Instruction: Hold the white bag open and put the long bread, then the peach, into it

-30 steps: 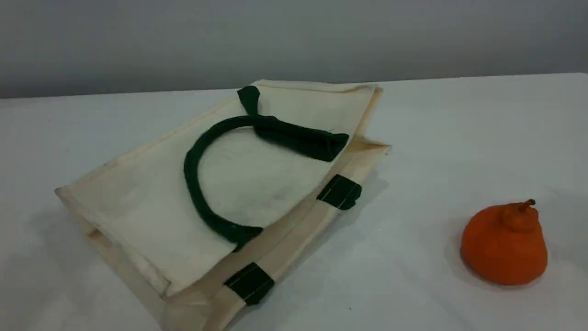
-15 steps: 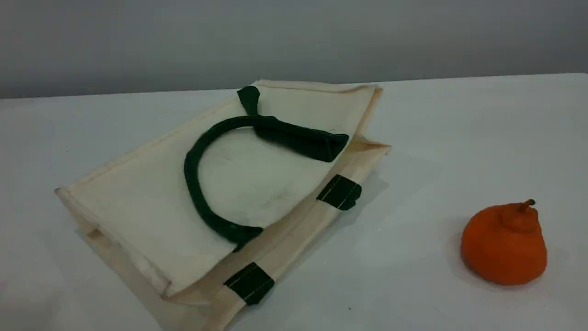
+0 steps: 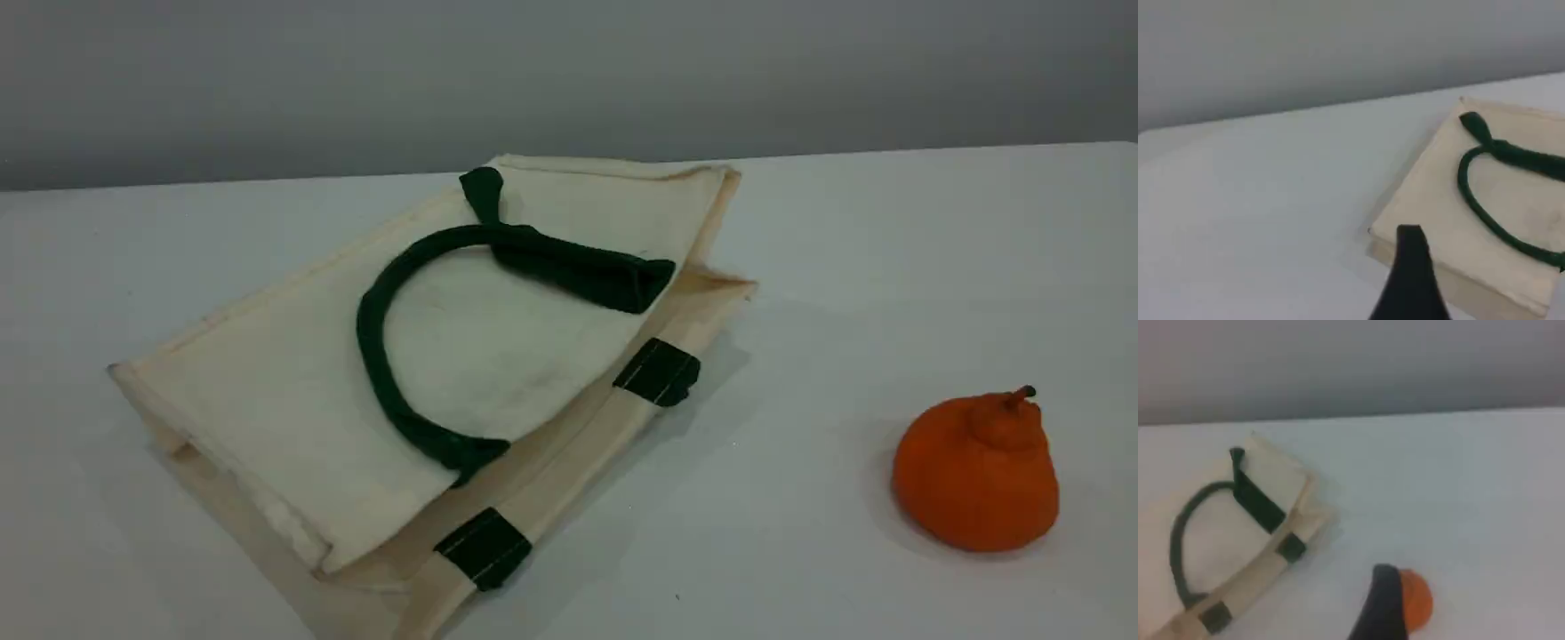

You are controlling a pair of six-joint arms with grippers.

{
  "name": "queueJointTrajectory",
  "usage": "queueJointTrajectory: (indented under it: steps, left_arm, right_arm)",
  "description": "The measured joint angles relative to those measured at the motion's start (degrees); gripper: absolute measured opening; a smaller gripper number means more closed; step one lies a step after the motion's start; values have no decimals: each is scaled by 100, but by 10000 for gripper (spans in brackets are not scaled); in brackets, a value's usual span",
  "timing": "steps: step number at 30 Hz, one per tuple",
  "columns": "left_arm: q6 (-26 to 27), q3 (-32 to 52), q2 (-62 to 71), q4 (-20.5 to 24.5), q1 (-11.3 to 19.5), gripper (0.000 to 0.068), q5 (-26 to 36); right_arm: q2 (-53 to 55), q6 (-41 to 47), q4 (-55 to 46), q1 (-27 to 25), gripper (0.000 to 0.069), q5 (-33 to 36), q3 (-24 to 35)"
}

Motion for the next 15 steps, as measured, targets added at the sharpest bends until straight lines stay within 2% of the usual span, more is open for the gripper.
queueJointTrajectory:
  steps: [9, 15]
  left_arm:
    - [6, 1167, -1110, -55, 0, 503, -6]
    - [42, 2170, -1317, -45, 0, 503, -25]
  right_arm:
    - [-1505, -620, 13, 0, 561, -28, 1643]
    - [-1939, -1083, -1, 6, 507, -469, 2208]
